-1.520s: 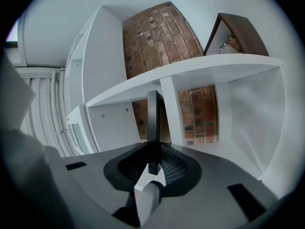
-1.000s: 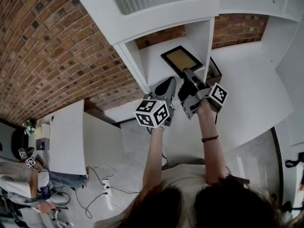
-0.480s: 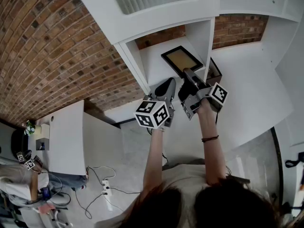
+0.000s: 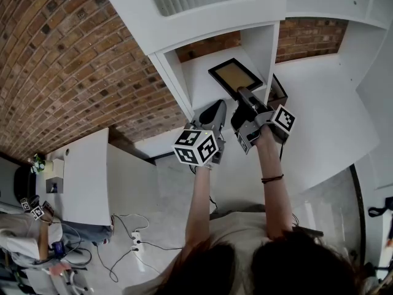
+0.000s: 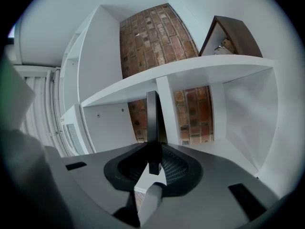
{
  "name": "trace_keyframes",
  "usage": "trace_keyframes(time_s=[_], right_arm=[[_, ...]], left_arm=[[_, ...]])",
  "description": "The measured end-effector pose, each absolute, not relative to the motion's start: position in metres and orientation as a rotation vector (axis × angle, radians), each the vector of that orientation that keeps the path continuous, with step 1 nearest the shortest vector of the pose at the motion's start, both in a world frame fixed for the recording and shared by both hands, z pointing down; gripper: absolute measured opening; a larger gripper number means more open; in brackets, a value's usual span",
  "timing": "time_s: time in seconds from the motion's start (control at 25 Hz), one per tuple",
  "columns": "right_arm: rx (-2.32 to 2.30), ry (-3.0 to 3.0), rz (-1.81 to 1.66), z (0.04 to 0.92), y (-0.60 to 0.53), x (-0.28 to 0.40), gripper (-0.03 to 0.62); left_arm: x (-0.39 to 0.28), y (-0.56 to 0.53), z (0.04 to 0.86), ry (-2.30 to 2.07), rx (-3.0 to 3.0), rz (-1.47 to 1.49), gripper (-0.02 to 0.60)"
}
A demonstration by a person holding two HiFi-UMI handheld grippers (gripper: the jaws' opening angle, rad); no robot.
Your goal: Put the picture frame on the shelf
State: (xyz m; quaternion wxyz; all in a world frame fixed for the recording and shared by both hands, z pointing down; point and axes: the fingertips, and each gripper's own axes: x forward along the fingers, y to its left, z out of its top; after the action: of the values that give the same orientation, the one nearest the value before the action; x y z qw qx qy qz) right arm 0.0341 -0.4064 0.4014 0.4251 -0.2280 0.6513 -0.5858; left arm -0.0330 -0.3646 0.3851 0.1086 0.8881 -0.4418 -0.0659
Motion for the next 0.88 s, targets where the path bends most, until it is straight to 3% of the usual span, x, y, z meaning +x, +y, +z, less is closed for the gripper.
trace_keyframes(time_s=[0.88], right_arm=[[-0.592, 1.594, -1.523, 0.4045, -0.4022, 0.0303, 0.107]], left_arm=[[-0.0365, -0.3614, 0.3846, -1.302, 2.609, -0.199, 0.011]])
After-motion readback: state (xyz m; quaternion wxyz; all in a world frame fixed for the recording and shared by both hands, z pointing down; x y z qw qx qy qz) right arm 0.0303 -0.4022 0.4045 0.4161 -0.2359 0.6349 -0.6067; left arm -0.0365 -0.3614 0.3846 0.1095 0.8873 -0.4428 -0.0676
